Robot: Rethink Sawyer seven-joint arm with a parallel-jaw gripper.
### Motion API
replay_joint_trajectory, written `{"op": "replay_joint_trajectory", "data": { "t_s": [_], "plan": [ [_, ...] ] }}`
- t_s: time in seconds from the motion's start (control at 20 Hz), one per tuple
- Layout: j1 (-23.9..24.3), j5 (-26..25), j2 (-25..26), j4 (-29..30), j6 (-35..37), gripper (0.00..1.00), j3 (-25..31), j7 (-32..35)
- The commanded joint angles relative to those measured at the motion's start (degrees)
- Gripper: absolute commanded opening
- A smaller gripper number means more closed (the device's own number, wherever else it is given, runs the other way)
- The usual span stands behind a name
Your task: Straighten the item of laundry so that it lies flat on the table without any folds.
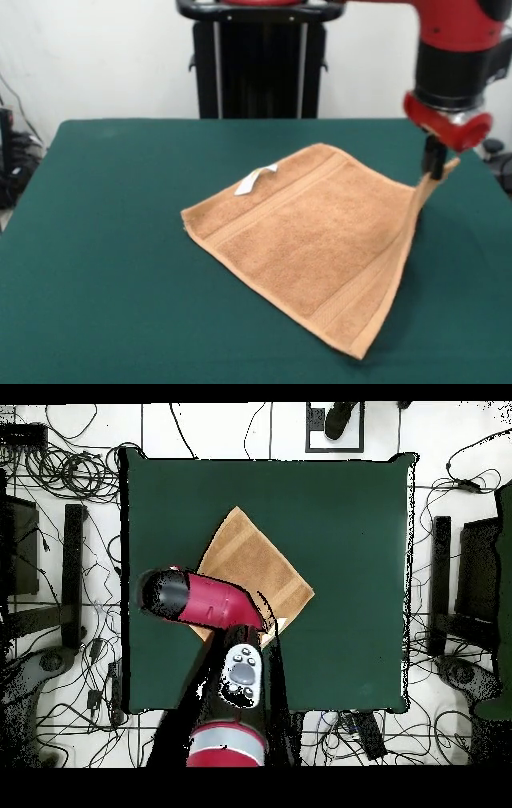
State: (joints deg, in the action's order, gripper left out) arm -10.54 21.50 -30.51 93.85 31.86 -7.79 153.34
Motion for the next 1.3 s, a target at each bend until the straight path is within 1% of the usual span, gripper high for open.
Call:
{"op": "replay_joint_trajectory", "data": {
  "t_s": [0.05,0.25,0.45,0.55,0.6,0.8,0.95,1.3],
  "plan": [
    [-4.6,4.1,5.6,-5.5,7.3,0.0,-1.5,18.6],
    [-3.3,4.5,4.2,-2.1,4.9,0.0,-0.9,14.8],
    [-2.0,4.0,4.3,0.0,1.2,0.0,-0.7,11.9],
    [-1.9,3.7,4.3,0.4,0.2,0.0,-0.9,11.5],
    [-1.9,3.6,4.2,0.7,-0.5,1.0,-0.9,11.4],
    [-3.2,3.0,4.6,0.3,-0.4,1.0,-2.9,12.5],
    [-3.2,3.4,4.7,0.6,-1.3,1.0,-2.7,12.4],
    [-3.9,3.8,5.2,0.0,-0.9,1.0,-3.1,12.8]
  ]
}}
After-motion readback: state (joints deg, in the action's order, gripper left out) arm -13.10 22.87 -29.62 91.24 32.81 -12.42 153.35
